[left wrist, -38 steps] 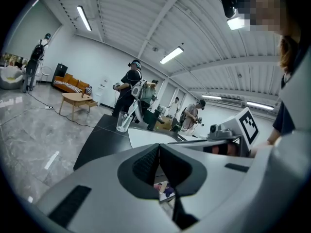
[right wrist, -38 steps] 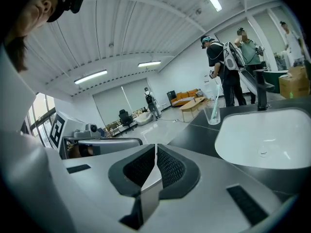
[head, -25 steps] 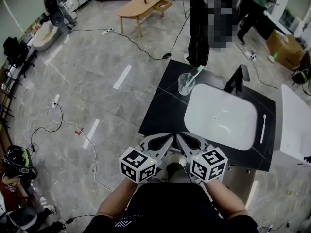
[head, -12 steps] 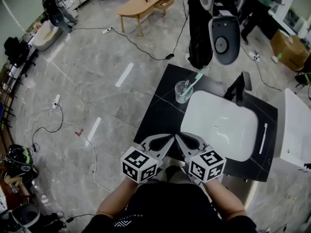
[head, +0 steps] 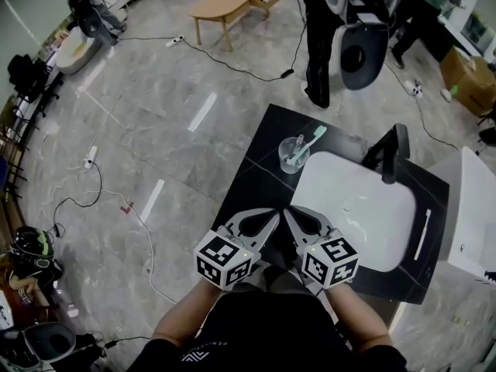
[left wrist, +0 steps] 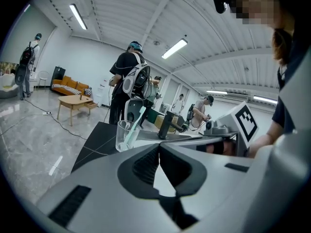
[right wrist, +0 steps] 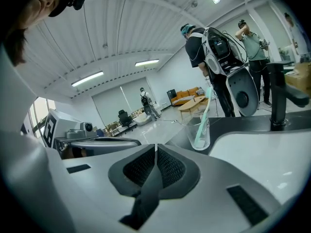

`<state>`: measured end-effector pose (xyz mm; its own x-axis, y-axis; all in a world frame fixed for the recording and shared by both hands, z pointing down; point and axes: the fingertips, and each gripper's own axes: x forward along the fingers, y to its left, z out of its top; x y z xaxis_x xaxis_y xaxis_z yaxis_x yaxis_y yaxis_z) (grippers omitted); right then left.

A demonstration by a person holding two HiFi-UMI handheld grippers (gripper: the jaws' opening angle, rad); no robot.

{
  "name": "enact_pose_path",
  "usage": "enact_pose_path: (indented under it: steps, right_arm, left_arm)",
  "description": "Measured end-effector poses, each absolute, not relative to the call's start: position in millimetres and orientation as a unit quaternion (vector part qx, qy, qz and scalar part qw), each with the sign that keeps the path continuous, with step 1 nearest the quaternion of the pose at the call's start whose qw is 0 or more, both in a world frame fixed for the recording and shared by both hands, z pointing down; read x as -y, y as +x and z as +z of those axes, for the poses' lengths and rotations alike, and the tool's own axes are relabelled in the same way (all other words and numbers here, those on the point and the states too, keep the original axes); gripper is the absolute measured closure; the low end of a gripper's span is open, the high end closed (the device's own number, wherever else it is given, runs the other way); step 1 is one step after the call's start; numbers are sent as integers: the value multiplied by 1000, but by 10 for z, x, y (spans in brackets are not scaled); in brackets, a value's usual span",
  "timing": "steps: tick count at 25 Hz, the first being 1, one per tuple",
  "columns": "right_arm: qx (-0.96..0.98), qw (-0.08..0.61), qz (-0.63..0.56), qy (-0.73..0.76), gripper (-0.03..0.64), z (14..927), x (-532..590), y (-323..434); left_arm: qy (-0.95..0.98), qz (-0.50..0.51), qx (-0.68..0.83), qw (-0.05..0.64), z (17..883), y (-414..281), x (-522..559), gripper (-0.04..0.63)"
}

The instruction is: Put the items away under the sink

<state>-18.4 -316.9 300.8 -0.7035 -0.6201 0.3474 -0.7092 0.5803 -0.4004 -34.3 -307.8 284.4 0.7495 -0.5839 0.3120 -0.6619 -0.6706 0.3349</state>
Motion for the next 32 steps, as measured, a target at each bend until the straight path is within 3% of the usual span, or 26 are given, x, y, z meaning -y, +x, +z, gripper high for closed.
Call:
enact_pose_path:
  steps: [17, 18, 19, 21, 32]
  right_arm:
    - [891, 104, 226, 380, 573, 3278, 3768, -41]
    - [893, 105, 222, 378, 536, 3287, 3804, -38]
    - [895, 106, 218, 375, 457, 3290, 3840, -35]
    - [898, 110, 204, 374, 415, 3283, 3926, -16]
    - [894, 109, 152, 407, 335, 3326, 4373, 108]
  left_arm:
    - [904, 83, 357, 219, 3127, -264, 3667, 588]
    - [903, 84, 358, 220, 3149, -261, 3688, 588]
    - [903, 84, 359, 221, 3168, -262, 3704, 588]
    - [901, 85, 361, 225, 3199, -278, 3731, 588]
    - [886, 87, 395, 225, 3289, -481, 3915, 586]
